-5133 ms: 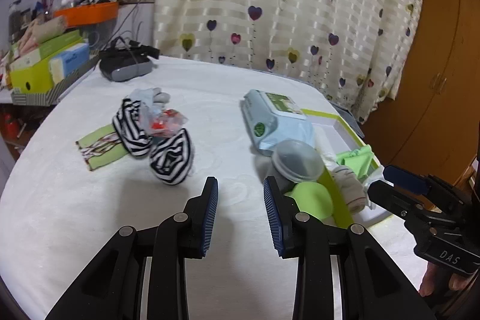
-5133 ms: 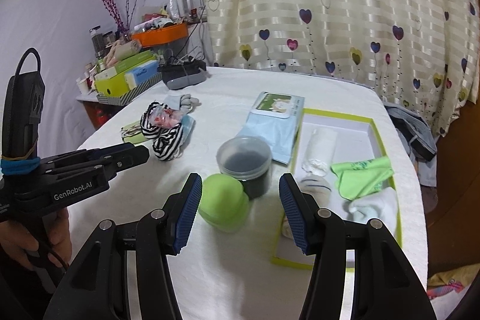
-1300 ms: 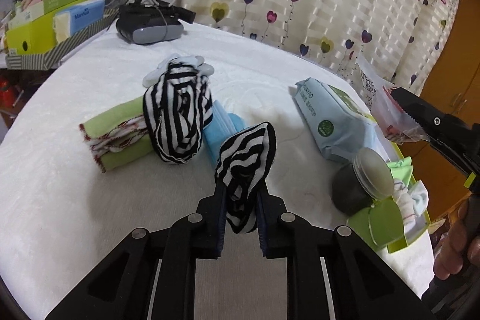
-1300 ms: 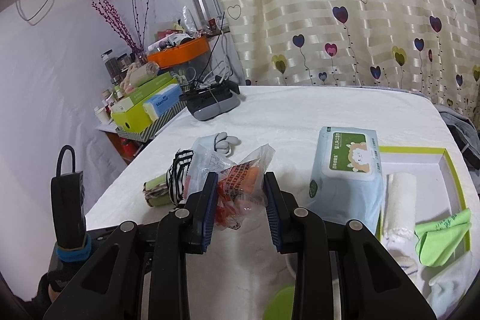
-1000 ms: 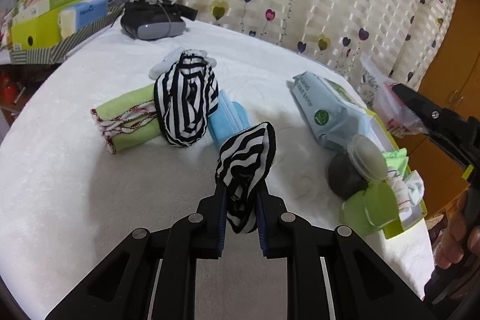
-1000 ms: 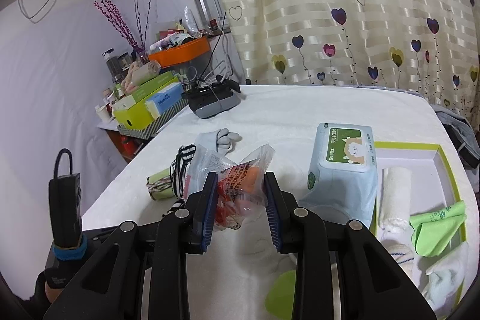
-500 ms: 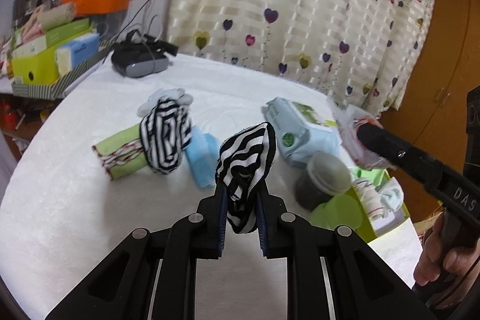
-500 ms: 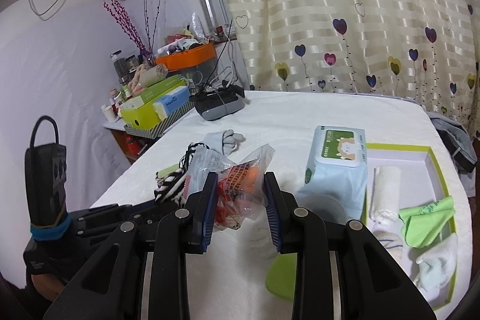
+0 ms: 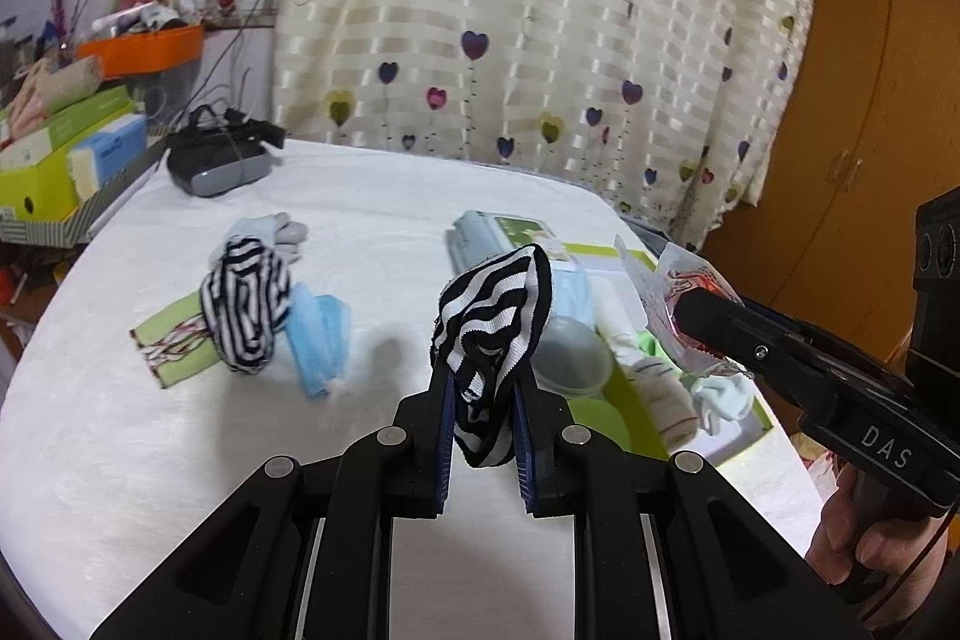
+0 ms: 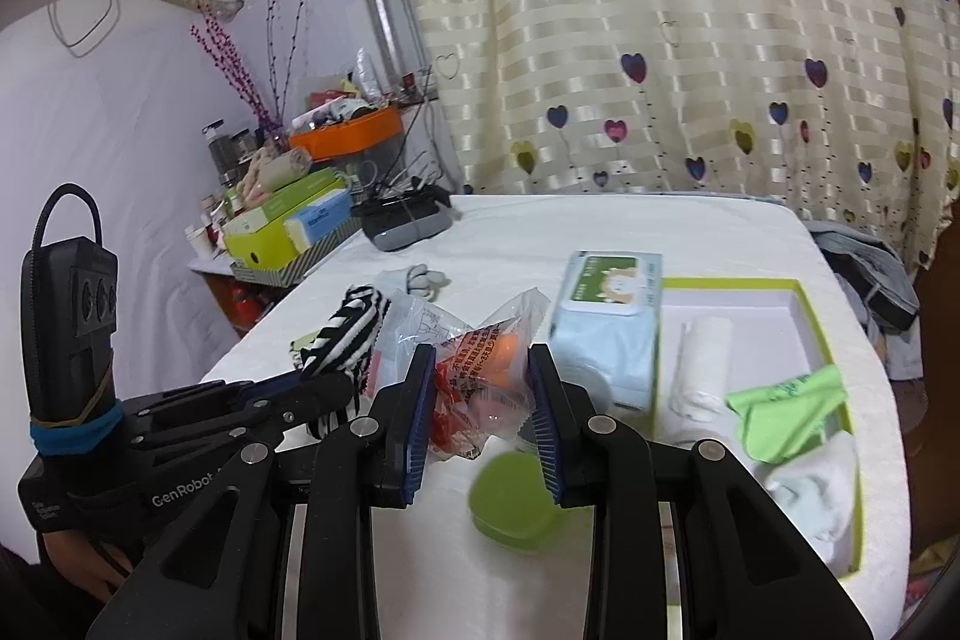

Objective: Organize soft objects
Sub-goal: 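Carry the plastic bag and striped sock over the lime-green box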

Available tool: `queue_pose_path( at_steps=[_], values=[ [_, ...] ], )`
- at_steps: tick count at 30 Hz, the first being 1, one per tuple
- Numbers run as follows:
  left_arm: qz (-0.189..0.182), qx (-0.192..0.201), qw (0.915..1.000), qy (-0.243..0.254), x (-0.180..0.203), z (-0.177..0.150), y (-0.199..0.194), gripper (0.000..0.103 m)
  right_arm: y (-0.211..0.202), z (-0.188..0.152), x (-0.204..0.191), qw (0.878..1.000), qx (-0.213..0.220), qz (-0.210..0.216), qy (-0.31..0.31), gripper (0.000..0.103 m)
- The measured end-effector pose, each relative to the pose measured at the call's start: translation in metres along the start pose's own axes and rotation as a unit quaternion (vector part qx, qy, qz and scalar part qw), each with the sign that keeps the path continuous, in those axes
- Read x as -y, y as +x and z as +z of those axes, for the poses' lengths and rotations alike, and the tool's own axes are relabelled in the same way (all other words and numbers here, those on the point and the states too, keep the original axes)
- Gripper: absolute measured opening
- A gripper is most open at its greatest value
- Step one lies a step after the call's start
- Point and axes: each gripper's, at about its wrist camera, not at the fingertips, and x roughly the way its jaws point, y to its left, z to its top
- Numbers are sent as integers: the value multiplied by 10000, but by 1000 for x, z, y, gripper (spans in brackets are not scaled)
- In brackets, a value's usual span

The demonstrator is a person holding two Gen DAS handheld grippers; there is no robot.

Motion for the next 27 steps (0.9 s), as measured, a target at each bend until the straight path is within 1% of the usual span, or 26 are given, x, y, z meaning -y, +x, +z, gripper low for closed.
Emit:
queue_pose_path(
  at_steps=[11,27],
  values=[
    [-161,-66,9996,220,37,0,7,16,-20,-6,27,9997,106,-135,176,31],
    [-345,-211,9978,518,78,1,26,16,-32,-12,62,9986,157,-283,425,31]
  ],
)
